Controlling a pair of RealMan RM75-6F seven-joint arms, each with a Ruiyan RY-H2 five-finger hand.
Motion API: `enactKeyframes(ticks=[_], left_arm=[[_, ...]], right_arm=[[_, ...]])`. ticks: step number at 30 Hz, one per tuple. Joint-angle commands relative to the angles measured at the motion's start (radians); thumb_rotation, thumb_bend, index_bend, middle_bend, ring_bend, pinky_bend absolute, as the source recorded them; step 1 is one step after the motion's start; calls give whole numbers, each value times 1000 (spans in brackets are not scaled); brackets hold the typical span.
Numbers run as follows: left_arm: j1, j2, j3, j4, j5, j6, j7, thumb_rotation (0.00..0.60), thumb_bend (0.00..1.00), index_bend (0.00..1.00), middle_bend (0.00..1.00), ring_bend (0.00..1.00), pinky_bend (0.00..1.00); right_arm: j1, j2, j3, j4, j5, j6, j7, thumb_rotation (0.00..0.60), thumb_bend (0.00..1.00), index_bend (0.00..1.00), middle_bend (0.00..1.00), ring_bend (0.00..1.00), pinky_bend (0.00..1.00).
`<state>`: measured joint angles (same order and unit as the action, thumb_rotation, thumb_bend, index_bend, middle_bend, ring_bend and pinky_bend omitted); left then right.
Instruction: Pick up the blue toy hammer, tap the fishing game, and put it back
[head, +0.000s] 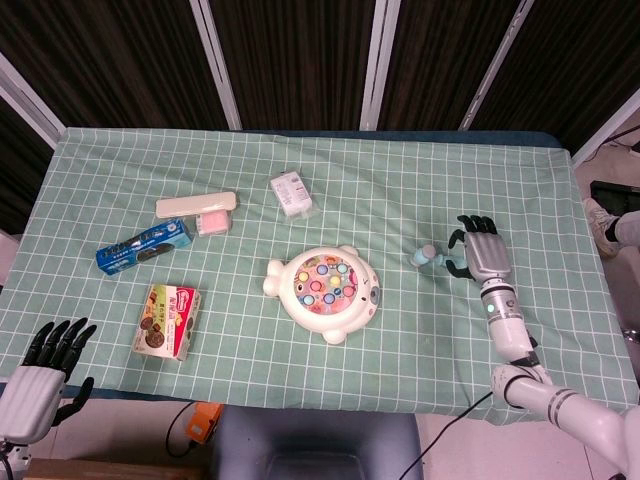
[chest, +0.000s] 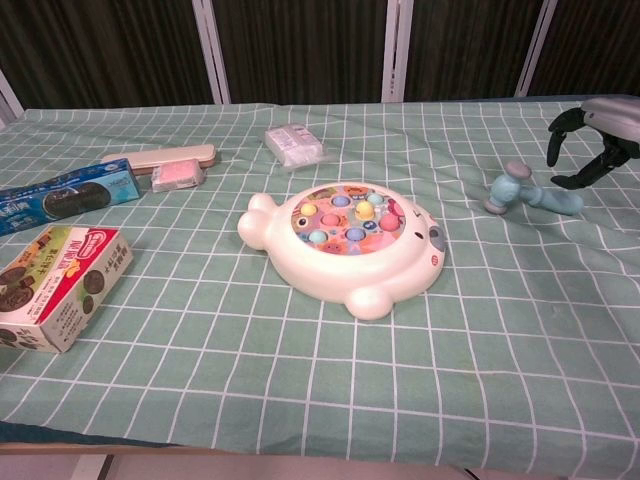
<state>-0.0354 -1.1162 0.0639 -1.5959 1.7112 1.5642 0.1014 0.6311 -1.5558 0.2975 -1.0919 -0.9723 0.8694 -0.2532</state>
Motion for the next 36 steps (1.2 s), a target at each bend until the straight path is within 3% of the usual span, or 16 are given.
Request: enactKeyframes(ticks=[1, 21, 36], left_arm=[[0, -1, 0, 0, 0, 0, 2, 600, 413, 0, 52, 0, 18], [1, 1, 2, 2, 4, 5, -4, 600, 413, 0, 52, 0, 19], [3, 2, 3, 3, 3, 7, -5, 600, 413, 0, 51, 0, 18]], right_arm=[[13, -21, -2, 20, 19, -3, -18, 600, 483, 578, 240, 130, 186], [65, -112, -10, 94, 82, 1, -119, 600, 484, 599, 240, 131, 189], [76, -143, -10, 137, 89, -6, -119, 600, 540, 623, 240, 137, 189]])
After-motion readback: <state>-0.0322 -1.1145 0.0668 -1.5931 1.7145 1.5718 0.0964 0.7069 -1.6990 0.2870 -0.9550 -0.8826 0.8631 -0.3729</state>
